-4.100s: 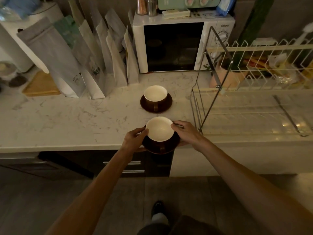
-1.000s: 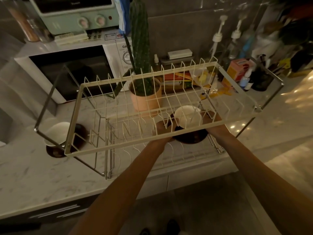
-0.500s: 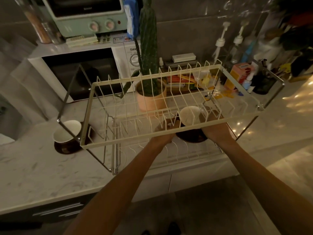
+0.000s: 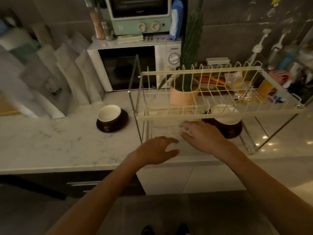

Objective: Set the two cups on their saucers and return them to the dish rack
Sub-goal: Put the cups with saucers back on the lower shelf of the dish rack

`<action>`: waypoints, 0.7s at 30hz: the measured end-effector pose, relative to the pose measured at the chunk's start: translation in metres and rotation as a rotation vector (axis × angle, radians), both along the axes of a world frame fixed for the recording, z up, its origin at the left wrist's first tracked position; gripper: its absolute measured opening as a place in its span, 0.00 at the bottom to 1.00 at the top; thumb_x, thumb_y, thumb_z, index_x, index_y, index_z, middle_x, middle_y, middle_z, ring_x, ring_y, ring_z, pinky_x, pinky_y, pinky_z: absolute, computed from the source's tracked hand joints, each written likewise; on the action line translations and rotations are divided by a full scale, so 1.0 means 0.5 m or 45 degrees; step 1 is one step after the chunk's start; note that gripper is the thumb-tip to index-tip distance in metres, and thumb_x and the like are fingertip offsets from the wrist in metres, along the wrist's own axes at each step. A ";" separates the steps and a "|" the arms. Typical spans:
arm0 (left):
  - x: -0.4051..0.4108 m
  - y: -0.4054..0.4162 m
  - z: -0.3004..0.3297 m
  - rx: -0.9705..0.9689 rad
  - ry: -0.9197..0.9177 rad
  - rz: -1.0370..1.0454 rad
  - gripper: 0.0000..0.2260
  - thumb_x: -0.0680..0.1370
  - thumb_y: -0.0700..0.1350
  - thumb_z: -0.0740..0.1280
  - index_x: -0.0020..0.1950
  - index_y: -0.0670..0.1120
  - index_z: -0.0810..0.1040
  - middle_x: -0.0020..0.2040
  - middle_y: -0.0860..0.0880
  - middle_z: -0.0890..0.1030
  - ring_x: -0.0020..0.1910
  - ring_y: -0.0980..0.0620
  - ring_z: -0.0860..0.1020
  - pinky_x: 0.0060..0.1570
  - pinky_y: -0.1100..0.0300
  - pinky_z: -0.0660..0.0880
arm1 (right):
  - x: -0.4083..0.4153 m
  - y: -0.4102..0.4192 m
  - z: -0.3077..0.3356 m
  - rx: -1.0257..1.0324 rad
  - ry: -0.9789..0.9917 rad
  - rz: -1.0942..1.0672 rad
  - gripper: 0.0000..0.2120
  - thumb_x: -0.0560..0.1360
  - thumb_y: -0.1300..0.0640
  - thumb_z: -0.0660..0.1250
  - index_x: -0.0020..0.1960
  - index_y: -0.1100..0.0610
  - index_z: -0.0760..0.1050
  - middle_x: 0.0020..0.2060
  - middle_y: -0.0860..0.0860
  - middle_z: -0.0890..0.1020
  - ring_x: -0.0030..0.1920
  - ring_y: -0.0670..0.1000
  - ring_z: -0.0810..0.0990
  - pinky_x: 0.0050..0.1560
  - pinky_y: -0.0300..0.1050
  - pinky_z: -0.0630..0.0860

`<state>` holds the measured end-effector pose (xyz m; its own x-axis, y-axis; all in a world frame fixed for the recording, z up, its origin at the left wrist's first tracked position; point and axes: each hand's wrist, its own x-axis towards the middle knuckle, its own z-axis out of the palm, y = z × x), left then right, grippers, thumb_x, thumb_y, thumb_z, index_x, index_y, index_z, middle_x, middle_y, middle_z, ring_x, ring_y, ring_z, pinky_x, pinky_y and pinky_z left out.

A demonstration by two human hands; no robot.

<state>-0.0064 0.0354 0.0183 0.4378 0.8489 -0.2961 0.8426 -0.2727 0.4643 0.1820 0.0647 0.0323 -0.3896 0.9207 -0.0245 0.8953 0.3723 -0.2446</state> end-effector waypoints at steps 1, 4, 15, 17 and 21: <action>-0.031 -0.020 0.004 -0.039 0.040 -0.023 0.24 0.79 0.59 0.59 0.74 0.55 0.64 0.73 0.50 0.69 0.71 0.50 0.68 0.69 0.54 0.65 | -0.020 -0.008 0.005 -0.100 -0.081 0.059 0.21 0.80 0.43 0.57 0.71 0.46 0.68 0.66 0.52 0.77 0.64 0.55 0.75 0.56 0.49 0.75; -0.126 -0.070 0.011 -0.148 0.177 -0.007 0.25 0.79 0.59 0.60 0.75 0.58 0.62 0.74 0.53 0.67 0.72 0.51 0.67 0.71 0.52 0.64 | -0.087 -0.040 0.023 -0.303 -0.334 0.212 0.25 0.79 0.39 0.57 0.74 0.43 0.62 0.70 0.52 0.73 0.66 0.55 0.73 0.57 0.47 0.71; -0.433 -0.124 0.031 -0.089 0.482 0.361 0.28 0.78 0.62 0.58 0.76 0.58 0.57 0.75 0.50 0.66 0.73 0.48 0.66 0.69 0.50 0.65 | -0.370 -0.086 0.062 -0.343 -0.242 0.386 0.28 0.78 0.37 0.59 0.75 0.43 0.61 0.69 0.50 0.74 0.65 0.52 0.74 0.59 0.51 0.74; -0.471 -0.113 0.032 -0.064 0.498 0.431 0.28 0.78 0.63 0.57 0.76 0.57 0.57 0.75 0.49 0.67 0.72 0.47 0.67 0.69 0.49 0.65 | -0.403 -0.070 0.056 -0.305 -0.108 0.307 0.28 0.78 0.37 0.59 0.75 0.44 0.61 0.69 0.51 0.74 0.65 0.53 0.75 0.59 0.51 0.75; -0.520 -0.082 0.030 0.026 0.534 0.565 0.28 0.78 0.63 0.56 0.76 0.56 0.58 0.72 0.47 0.71 0.69 0.45 0.70 0.66 0.47 0.69 | -0.449 -0.021 0.032 -0.268 0.102 0.145 0.29 0.78 0.37 0.59 0.76 0.47 0.61 0.70 0.52 0.73 0.66 0.54 0.75 0.61 0.53 0.75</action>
<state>-0.2667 -0.0057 0.0334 -0.1097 0.9309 -0.3484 0.9877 0.1414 0.0667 -0.0424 0.0541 0.0481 -0.4989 0.8486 -0.1762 0.8251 0.4029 -0.3961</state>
